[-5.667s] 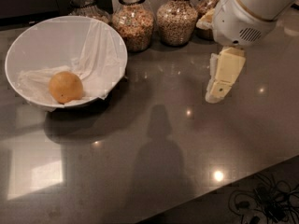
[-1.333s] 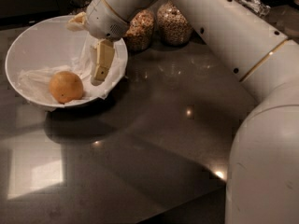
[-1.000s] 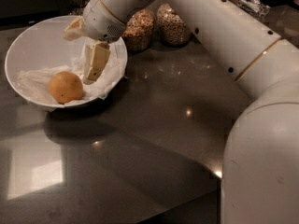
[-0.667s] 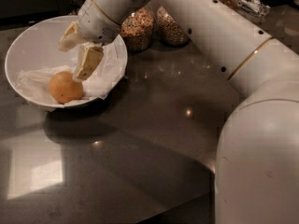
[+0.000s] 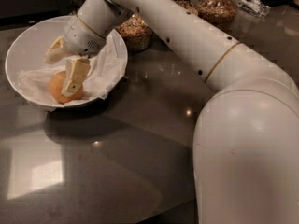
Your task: Pick orange from white bowl
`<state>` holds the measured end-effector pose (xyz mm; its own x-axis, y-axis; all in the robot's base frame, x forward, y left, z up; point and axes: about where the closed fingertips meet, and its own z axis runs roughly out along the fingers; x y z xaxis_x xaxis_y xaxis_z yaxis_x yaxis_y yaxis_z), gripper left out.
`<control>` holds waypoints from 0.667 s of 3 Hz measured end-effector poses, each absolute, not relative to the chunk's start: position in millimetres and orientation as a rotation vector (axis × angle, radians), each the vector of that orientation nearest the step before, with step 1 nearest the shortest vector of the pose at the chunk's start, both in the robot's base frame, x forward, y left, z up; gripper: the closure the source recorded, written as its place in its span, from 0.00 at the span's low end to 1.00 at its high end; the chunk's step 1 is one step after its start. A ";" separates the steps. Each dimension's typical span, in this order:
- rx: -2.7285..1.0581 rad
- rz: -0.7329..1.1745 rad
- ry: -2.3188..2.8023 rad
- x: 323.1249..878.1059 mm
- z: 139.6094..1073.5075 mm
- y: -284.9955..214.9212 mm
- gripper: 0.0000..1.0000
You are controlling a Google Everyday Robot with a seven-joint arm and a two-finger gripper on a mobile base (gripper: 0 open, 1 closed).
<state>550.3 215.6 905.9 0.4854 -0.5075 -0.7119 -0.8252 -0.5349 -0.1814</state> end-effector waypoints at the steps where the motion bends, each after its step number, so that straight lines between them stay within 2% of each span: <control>1: -2.232 0.863 1.101 548.4 894.7 223.6 0.29; 2: -2.237 0.880 1.106 547.3 889.1 226.4 0.29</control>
Offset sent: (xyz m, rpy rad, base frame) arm -0.0039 0.0113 -0.0267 -0.0223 0.0719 0.0205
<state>547.3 226.4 889.1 0.4637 -0.5062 -0.7272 -0.8225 -0.5510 -0.1410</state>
